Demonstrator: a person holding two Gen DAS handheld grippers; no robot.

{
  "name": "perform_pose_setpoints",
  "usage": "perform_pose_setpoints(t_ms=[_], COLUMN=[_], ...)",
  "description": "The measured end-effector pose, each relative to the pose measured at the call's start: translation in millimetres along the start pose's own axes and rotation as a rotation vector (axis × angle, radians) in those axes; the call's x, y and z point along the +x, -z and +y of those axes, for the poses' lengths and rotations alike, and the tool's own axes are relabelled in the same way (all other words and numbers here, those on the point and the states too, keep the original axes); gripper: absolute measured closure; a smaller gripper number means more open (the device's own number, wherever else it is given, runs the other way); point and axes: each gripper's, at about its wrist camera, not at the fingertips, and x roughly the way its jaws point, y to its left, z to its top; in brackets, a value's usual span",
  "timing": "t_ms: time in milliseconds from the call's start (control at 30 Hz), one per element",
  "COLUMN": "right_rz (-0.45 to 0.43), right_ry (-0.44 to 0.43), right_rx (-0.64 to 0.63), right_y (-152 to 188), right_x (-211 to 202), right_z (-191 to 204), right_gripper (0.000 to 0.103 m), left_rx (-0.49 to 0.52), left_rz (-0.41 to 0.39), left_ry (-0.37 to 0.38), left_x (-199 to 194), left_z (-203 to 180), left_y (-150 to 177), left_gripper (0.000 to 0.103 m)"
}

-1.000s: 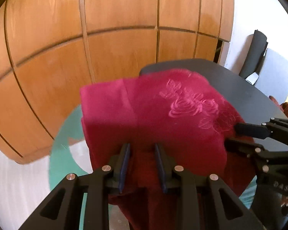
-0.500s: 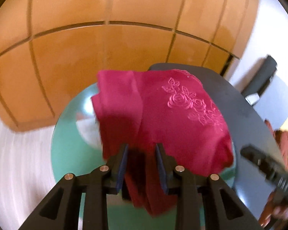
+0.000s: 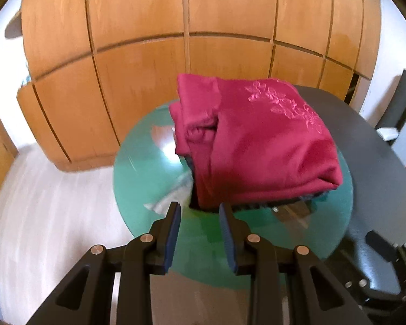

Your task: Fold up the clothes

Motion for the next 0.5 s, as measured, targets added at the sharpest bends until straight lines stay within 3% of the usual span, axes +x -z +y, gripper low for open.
perform_pose_setpoints(t_ms=[500], right_rz=[0.001], right_ry=[0.037], right_rx=[-0.045], right_y=[9.8], right_x=[-3.9], right_z=[12.4], right_gripper=[0.024], left_rx=[0.045], left_rz=[0.055], left_ry=[0.027], left_x=[4.4], left_z=[-20.0], left_y=[6.3], left_gripper=[0.073])
